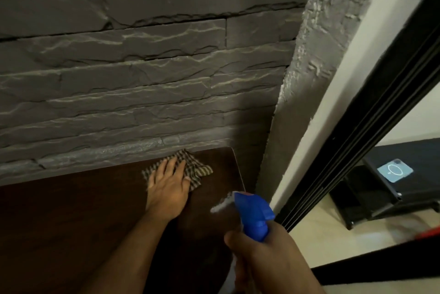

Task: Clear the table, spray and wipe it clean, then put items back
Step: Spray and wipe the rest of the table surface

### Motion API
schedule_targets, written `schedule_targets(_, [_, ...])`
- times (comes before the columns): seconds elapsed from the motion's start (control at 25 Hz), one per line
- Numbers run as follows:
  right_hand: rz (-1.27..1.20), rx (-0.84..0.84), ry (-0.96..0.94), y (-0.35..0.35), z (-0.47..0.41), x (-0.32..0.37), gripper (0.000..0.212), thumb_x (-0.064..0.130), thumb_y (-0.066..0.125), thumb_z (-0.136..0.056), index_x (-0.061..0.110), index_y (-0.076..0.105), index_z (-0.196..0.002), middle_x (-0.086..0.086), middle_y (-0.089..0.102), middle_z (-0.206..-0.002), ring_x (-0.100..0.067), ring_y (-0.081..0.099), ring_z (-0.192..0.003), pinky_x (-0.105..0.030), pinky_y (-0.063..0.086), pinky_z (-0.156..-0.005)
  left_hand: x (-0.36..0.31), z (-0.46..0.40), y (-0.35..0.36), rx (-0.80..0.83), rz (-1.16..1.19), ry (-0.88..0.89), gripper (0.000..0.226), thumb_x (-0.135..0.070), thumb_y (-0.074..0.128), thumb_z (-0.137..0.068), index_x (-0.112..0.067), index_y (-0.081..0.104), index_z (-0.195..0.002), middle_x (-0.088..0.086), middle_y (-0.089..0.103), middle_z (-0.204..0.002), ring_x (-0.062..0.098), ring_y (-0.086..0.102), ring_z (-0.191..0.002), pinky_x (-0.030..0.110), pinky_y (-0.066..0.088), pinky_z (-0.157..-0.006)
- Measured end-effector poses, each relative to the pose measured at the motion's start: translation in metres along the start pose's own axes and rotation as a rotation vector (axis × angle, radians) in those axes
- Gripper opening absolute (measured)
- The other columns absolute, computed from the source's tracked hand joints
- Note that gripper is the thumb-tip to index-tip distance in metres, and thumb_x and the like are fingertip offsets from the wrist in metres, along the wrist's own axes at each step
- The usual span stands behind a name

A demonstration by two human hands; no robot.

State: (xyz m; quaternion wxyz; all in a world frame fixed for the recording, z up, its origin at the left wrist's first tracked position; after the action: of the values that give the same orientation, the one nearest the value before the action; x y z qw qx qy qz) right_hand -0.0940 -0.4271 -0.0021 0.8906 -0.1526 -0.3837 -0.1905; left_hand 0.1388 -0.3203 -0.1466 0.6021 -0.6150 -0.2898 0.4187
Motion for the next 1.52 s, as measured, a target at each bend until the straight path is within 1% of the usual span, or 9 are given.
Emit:
schedule_targets(0.28, [-0.041,0.005,-0.011,-0.014,-0.003,-0.014,0.028,0.027,0.076,-0.078,0.027,0.058,-0.098,0.002,0.069,-0.077,-0.004,0.065,-0.057,-0.018,0.046,-0.056,-0.08,-0.018,0.004,0.042,0.035,-0.198,0.06,-0.046,0.022,-0.101,-0.023,0.01,-0.155,0.008,0.002,-0.164,0.033,-0.005,-0.149,0.053,-0.001,-0.118])
schedule_targets(0.4, [-0.029,-0.045,-0.043,-0.012,-0.003,-0.018,0.026,0.028,0.078,-0.074,0.025,0.061,-0.094,0.0,0.071,-0.079,-0.011,0.068,-0.068,-0.025,0.05,-0.066,-0.092,-0.015,0.007,0.051,0.038,-0.051,0.061,-0.046,0.024,-0.101,-0.024,0.008,-0.155,0.005,0.001,-0.164,0.029,-0.007,-0.149,0.052,-0.004,-0.118])
schedule_targets(0.56, [-0.06,-0.001,-0.03,-0.004,-0.006,-0.016,0.025,0.024,0.077,-0.076,0.021,0.058,-0.093,0.006,0.068,-0.053,-0.003,0.063,-0.045,-0.013,0.045,-0.045,-0.1,-0.021,0.011,0.072,0.068,0.121,0.06,-0.045,0.023,-0.101,-0.027,0.007,-0.155,-0.001,-0.002,-0.164,0.022,-0.012,-0.149,0.046,-0.011,-0.116])
schedule_targets(0.76, [-0.09,-0.035,-0.037,-0.006,-0.006,-0.013,0.032,0.025,0.078,-0.077,0.032,0.048,-0.082,0.007,0.063,-0.082,-0.003,0.06,-0.067,-0.016,0.04,-0.056,-0.087,-0.029,0.013,0.133,0.025,0.266,0.059,-0.047,0.023,-0.101,-0.028,0.007,-0.155,-0.003,-0.006,-0.163,0.018,-0.016,-0.148,0.042,-0.015,-0.113])
schedule_targets(1.0, [-0.057,-0.05,-0.066,-0.003,-0.003,-0.009,0.028,0.025,0.078,-0.077,0.031,0.051,-0.085,0.009,0.064,-0.079,0.001,0.061,-0.061,-0.008,0.038,-0.049,-0.083,-0.042,0.002,0.233,0.013,0.512,0.056,-0.044,0.027,-0.102,-0.035,0.008,-0.153,-0.012,-0.007,-0.162,0.002,-0.023,-0.139,0.036,-0.019,-0.112])
schedule_targets(1.16, [-0.001,-0.082,-0.034,0.008,-0.004,-0.01,0.035,0.024,0.08,-0.074,0.031,0.046,-0.074,0.011,0.059,-0.073,0.002,0.055,-0.059,-0.009,0.036,-0.044,-0.041,-0.006,0.003,0.154,0.054,0.635,0.054,-0.049,0.021,-0.099,-0.043,0.011,-0.151,-0.022,-0.004,-0.159,-0.006,-0.025,-0.139,0.028,-0.022,-0.111])
schedule_targets(1.36, [0.056,-0.091,-0.058,0.002,0.0,-0.006,0.037,0.028,0.076,-0.08,0.034,0.04,-0.074,0.015,0.053,-0.072,0.005,0.051,-0.055,-0.005,0.037,-0.041,-0.049,-0.007,0.002,0.138,0.027,0.36,0.056,-0.048,0.02,-0.1,-0.037,0.008,-0.153,-0.012,-0.006,-0.163,0.006,-0.02,-0.145,0.035,-0.017,-0.113])
schedule_targets(1.44, [0.032,-0.084,-0.067,0.003,0.002,-0.008,0.024,0.028,0.074,-0.082,0.031,0.05,-0.078,0.013,0.053,-0.066,0.002,0.051,-0.053,-0.007,0.043,-0.051,-0.094,-0.026,0.004,0.138,0.035,0.318,0.056,-0.044,0.023,-0.102,-0.031,0.008,-0.155,-0.007,-0.005,-0.163,0.014,-0.014,-0.148,0.041,-0.013,-0.115])
schedule_targets(1.52, [0.029,-0.133,-0.071,0.002,0.003,-0.016,0.012,0.027,0.073,-0.081,0.025,0.062,-0.085,0.01,0.056,-0.063,0.0,0.053,-0.058,-0.022,0.05,-0.066,-0.117,-0.038,0.004,0.158,0.024,0.366,0.055,-0.042,0.024,-0.103,-0.03,0.009,-0.155,-0.007,-0.005,-0.164,0.016,-0.012,-0.149,0.043,-0.01,-0.117])
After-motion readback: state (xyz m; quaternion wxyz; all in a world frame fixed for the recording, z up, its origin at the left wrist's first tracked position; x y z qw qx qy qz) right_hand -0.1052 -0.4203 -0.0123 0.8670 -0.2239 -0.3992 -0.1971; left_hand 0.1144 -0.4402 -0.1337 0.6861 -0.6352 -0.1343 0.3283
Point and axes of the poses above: each hand's wrist, its own z-axis away from the middle knuckle, its own y-axis out of the palm, x = y × z, the point moved 1 cm from there along -z, towards the middle knuckle
